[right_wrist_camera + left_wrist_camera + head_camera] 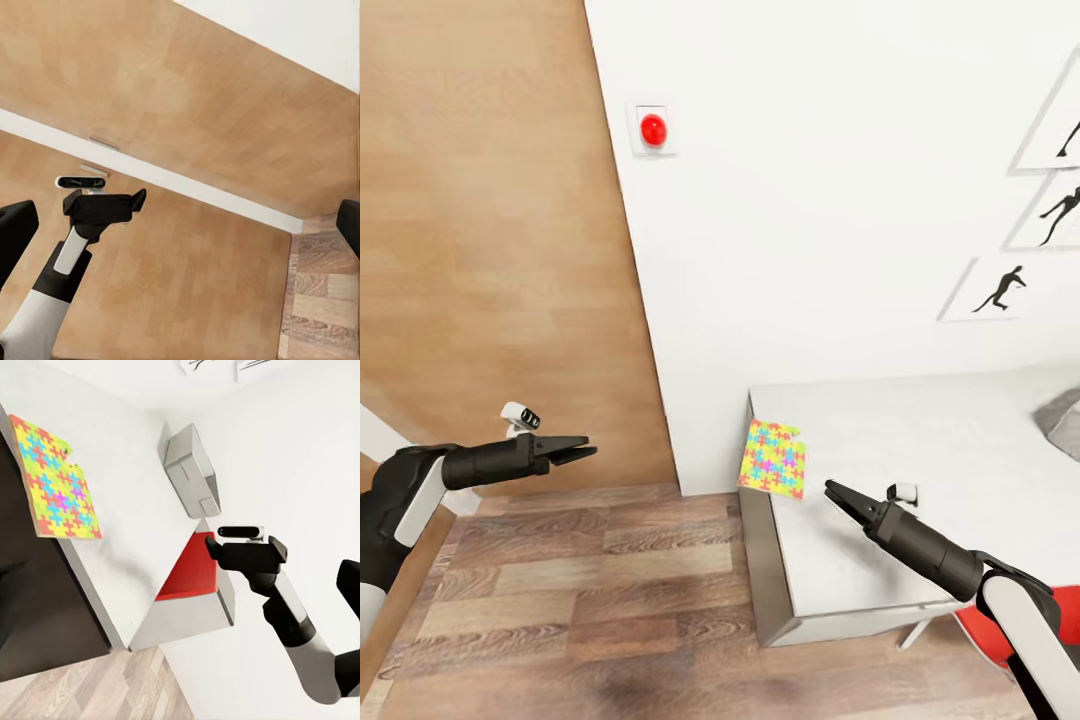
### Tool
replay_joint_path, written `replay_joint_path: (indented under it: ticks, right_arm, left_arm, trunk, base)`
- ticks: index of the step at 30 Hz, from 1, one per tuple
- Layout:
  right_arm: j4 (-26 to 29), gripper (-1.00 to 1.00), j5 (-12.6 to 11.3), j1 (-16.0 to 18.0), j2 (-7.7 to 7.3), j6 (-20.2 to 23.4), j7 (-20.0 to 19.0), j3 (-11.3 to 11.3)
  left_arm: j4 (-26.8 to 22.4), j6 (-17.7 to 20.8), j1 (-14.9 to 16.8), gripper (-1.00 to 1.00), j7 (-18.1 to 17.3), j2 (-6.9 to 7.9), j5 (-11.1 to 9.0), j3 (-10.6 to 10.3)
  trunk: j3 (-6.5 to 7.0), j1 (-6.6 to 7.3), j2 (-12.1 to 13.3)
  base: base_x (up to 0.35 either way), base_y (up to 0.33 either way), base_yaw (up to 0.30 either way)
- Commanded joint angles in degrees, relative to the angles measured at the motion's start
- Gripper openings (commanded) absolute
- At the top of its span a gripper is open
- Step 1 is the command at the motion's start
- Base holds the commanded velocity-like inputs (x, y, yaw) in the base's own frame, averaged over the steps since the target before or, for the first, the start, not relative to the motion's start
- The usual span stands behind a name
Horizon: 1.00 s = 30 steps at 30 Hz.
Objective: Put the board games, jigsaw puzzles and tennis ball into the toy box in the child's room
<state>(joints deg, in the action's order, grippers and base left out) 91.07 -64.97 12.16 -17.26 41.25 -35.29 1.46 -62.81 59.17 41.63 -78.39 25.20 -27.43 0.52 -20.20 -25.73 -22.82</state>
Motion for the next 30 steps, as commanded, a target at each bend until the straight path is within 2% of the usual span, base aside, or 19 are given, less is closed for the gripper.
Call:
replay_joint_path:
  ticks: [1,9,17,30]
  right_arm:
    - [0.0,1.0,-0.3,0.1,0.02,0.4,0.0,0.0]
    - [0.0,1.0,-0.2,0.1,0.45,0.3,0.1,0.0]
    - [0.0,1.0,-0.2,0.1,0.56,-2.2,-0.1,-0.1]
    - [0.1,1.0,-0.1,0.1,0.65,-2.5,0.1,-0.3]
  left_arm:
    - [0.0,0.5,0.0,1.0,-0.1,0.03,-0.1,0.0]
    - [0.0,0.5,0.0,1.0,-0.1,0.09,-0.1,0.1]
    - [0.0,0.5,0.0,1.0,-0.1,0.11,-0.2,0.1]
    - [0.0,0.5,0.0,1.0,-0.5,0.17,-0.2,0.0]
  trunk:
    - [-0.03,-0.05,-0.1]
    - [0.51,-0.05,-0.1]
    - [1.08,-0.05,-0.1]
    - [2.02,-0.05,-0.1]
  base:
    - [0.174,-0.229,-0.166]
    - [0.139,-0.167,-0.19]
    - [0.011,-0.015,-0.197]
    - [0.0,0.024,-0.198]
